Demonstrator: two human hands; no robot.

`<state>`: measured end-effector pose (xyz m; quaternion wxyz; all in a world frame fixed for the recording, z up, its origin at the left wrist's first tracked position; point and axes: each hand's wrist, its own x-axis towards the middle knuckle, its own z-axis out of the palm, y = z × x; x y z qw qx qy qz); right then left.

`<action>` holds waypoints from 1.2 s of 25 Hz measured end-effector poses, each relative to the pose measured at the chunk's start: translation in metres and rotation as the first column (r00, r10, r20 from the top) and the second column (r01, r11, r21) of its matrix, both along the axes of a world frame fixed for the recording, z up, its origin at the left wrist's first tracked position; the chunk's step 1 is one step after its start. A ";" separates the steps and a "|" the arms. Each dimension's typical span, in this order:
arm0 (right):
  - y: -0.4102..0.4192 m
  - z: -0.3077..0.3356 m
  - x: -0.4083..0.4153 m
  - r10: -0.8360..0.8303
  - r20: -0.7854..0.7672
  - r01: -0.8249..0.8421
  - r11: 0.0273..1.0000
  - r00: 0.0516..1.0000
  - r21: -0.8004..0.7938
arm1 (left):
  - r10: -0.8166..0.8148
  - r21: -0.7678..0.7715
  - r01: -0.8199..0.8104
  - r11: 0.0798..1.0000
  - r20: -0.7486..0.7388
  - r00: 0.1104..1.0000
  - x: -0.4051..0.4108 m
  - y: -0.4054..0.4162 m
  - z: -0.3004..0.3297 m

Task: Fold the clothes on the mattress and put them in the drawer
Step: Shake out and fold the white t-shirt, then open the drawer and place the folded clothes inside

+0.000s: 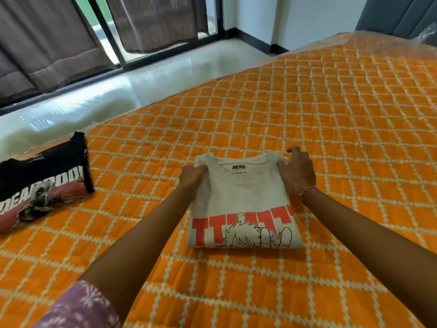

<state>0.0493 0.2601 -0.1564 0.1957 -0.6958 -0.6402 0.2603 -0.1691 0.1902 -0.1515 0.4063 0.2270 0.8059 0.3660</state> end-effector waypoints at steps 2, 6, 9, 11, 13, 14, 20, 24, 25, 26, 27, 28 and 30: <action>-0.007 0.011 0.004 0.146 0.165 -0.163 0.982 0.975 0.098 | -0.091 -0.034 0.084 0.996 -0.391 0.916 0.013 -0.009 0.019; -0.018 0.046 -0.019 0.257 0.329 -0.372 0.856 0.909 0.359 | 0.002 0.117 0.099 0.988 -0.656 0.754 0.014 -0.077 0.057; -0.051 0.093 -0.067 0.413 0.426 -0.585 0.670 0.805 0.456 | -0.030 0.001 0.048 0.999 -0.771 0.636 -0.006 -0.135 0.103; -0.072 0.130 -0.084 0.465 0.535 -0.709 0.466 0.705 0.530 | -0.030 -0.005 0.042 0.999 -0.773 0.633 -0.013 -0.150 0.140; -0.094 0.165 -0.092 0.441 0.654 -0.785 0.257 0.614 0.564 | -0.046 -0.011 0.061 0.998 -0.791 0.610 -0.023 -0.168 0.180; -0.109 0.184 -0.100 0.424 0.701 -0.811 0.175 0.573 0.558 | -0.050 -0.024 0.053 0.998 -0.823 0.566 -0.031 -0.186 0.201; -0.259 0.255 -0.190 0.355 0.781 -0.826 -0.040 0.514 0.562 | 0.107 0.065 -0.127 0.990 -0.925 0.363 -0.095 -0.341 0.278; -0.359 0.278 -0.269 0.401 0.757 -0.796 -0.101 0.516 0.597 | 0.048 0.017 -0.186 0.982 -0.985 0.164 -0.143 -0.432 0.315; -0.379 0.281 -0.290 0.425 0.746 -0.793 -0.101 0.512 0.601 | 0.015 -0.016 -0.202 0.979 -0.989 0.149 -0.151 -0.453 0.320; -0.399 0.290 -0.310 0.435 0.755 -0.803 -0.109 0.491 0.586 | 0.002 -0.021 -0.214 0.976 -0.994 0.107 -0.163 -0.475 0.325; -0.421 0.302 -0.332 0.441 0.752 -0.789 -0.143 0.490 0.597 | -0.043 -0.057 -0.247 0.967 -0.997 0.062 -0.174 -0.499 0.333; -0.440 0.311 -0.351 0.456 0.744 -0.757 -0.203 0.489 0.622 | -0.073 -0.079 -0.278 0.957 -0.997 0.034 -0.185 -0.520 0.340; -0.484 0.320 -0.393 0.471 0.771 -0.718 -0.340 0.429 0.607 | -0.117 -0.121 -0.379 0.917 -0.993 0.033 -0.205 -0.564 0.349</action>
